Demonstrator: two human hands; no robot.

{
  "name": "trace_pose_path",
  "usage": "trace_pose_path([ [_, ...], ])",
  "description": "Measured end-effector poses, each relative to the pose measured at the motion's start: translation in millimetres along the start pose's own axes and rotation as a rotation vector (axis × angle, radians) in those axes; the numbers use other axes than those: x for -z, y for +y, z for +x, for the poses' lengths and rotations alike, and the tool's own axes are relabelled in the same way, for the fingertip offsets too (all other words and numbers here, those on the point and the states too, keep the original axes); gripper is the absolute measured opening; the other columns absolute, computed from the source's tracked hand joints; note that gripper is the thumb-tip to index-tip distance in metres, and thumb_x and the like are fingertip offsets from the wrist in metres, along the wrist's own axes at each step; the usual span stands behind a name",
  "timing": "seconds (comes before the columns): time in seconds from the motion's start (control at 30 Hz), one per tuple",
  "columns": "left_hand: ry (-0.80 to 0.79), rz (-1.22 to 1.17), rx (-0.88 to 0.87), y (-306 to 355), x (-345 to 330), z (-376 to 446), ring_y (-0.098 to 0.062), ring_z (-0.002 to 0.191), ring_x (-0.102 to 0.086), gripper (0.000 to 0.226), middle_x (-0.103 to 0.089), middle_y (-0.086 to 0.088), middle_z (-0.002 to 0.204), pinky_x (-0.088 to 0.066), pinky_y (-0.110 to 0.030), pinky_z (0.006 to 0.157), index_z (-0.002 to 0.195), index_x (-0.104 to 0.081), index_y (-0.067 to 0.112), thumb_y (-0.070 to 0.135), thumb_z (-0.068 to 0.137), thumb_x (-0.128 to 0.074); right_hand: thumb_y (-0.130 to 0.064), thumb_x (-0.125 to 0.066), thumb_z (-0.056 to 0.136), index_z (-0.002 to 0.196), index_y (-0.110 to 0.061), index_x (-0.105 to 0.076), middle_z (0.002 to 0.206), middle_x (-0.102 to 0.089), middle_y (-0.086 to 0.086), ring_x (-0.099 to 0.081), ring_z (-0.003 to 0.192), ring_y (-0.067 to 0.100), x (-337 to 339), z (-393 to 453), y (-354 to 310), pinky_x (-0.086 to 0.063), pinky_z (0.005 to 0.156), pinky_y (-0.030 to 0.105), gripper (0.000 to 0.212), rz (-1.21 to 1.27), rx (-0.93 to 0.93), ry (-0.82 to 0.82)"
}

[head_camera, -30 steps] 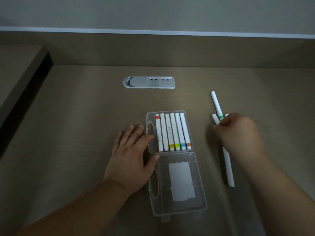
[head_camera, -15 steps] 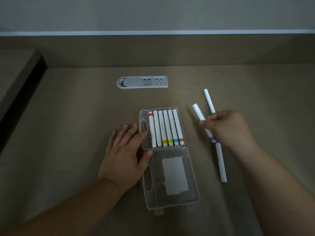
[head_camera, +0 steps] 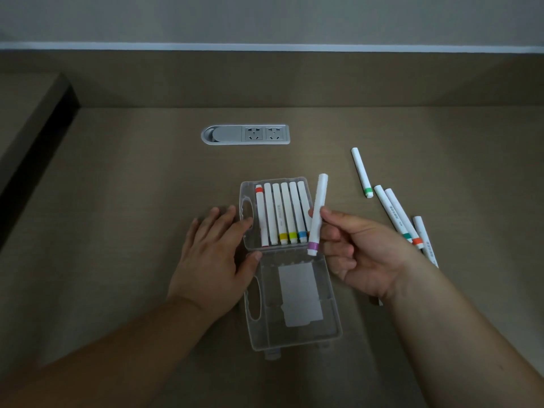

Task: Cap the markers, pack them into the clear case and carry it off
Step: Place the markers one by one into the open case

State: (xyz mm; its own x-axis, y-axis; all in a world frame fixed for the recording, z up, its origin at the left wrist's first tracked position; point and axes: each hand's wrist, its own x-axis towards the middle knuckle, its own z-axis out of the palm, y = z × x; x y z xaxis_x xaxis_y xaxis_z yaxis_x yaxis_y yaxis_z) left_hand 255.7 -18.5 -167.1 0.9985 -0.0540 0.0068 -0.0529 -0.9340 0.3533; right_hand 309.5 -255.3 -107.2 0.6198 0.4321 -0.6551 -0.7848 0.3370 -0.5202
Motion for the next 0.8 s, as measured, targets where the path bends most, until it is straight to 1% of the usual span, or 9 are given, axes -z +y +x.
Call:
trace_pose_path([
  [0.07,-0.001,-0.001,-0.001,1,0,0,-0.016,0.152,-0.011,0.065,-0.028,0.004,0.161,-0.009,-0.047,0.124,0.150,-0.031,0.037,0.063,0.090,-0.032,-0.023,-0.061,0.086,0.100,-0.013,-0.066,0.060,-0.062,-0.002,-0.038,0.036,0.003,0,-1,3,-0.026,0.032,0.013,0.018,0.032,0.014,-0.056],
  [0.13,0.000,-0.004,-0.001,1,1,0,-0.016,0.152,-0.011,0.065,-0.028,0.004,0.161,-0.010,-0.047,0.124,0.150,-0.031,0.038,0.063,0.090,-0.031,-0.021,-0.058,0.087,0.103,-0.010,-0.066,0.071,-0.071,0.005,-0.044,0.037,0.005,1,-1,4,-0.034,0.032,0.015,0.021,0.073,0.025,-0.104],
  [0.23,-0.009,0.005,-0.004,0,0,0,-0.016,0.152,-0.010,0.065,-0.026,0.005,0.162,-0.009,-0.047,0.124,0.150,-0.029,0.037,0.064,0.091,-0.031,-0.018,-0.054,0.086,0.106,-0.008,-0.066,0.082,-0.073,0.014,-0.054,0.044,0.011,0,-2,3,-0.045,0.038,0.018,0.025,0.132,0.045,-0.138],
  [0.3,-0.012,0.004,-0.006,-1,0,0,-0.016,0.152,-0.009,0.066,-0.025,0.005,0.162,-0.009,-0.047,0.124,0.151,-0.028,0.037,0.064,0.091,-0.030,-0.015,-0.050,0.087,0.105,-0.005,-0.068,0.084,-0.073,0.018,-0.059,0.047,0.014,0,-3,2,-0.050,0.042,0.020,0.028,0.154,0.070,-0.146],
  [0.4,-0.011,0.004,-0.007,-1,0,0,-0.016,0.152,-0.009,0.066,-0.025,0.005,0.162,-0.010,-0.048,0.124,0.151,-0.028,0.036,0.064,0.092,-0.030,-0.014,-0.047,0.088,0.099,-0.004,-0.069,0.080,-0.070,0.019,-0.060,0.050,0.016,0,-3,2,-0.052,0.044,0.021,0.026,0.164,0.076,-0.164],
  [0.5,-0.007,0.001,-0.007,0,0,0,-0.016,0.152,-0.010,0.066,-0.026,0.005,0.162,-0.011,-0.048,0.124,0.150,-0.030,0.036,0.064,0.091,-0.031,-0.013,-0.047,0.089,0.096,-0.003,-0.073,0.081,-0.071,0.020,-0.063,0.053,0.017,1,-2,3,-0.055,0.047,0.021,0.029,0.142,0.071,-0.139],
  [0.63,-0.004,0.006,-0.008,-1,-1,0,-0.016,0.152,-0.010,0.065,-0.026,0.004,0.162,-0.008,-0.047,0.124,0.150,-0.029,0.036,0.063,0.092,-0.032,-0.003,-0.044,0.088,0.106,0.000,-0.071,0.085,-0.073,0.018,-0.069,0.060,0.017,6,-4,4,-0.059,0.054,0.022,0.032,0.126,0.067,-0.141],
  [0.7,0.000,0.005,-0.009,-1,-1,-1,-0.016,0.152,-0.011,0.064,-0.027,0.004,0.161,-0.008,-0.047,0.124,0.150,-0.030,0.036,0.063,0.092,-0.033,0.001,-0.048,0.086,0.105,0.000,-0.072,0.085,-0.074,0.017,-0.070,0.060,0.016,8,-8,4,-0.059,0.055,0.023,0.031,0.111,0.077,-0.149],
  [0.8,0.004,-0.003,-0.006,0,-1,0,-0.016,0.152,-0.012,0.064,-0.029,0.004,0.161,-0.010,-0.047,0.124,0.149,-0.033,0.036,0.063,0.091,-0.033,-0.008,-0.056,0.088,0.099,-0.002,-0.073,0.077,-0.072,0.013,-0.067,0.055,0.013,11,-13,3,-0.056,0.049,0.021,0.022,-0.017,0.108,-0.132],
])
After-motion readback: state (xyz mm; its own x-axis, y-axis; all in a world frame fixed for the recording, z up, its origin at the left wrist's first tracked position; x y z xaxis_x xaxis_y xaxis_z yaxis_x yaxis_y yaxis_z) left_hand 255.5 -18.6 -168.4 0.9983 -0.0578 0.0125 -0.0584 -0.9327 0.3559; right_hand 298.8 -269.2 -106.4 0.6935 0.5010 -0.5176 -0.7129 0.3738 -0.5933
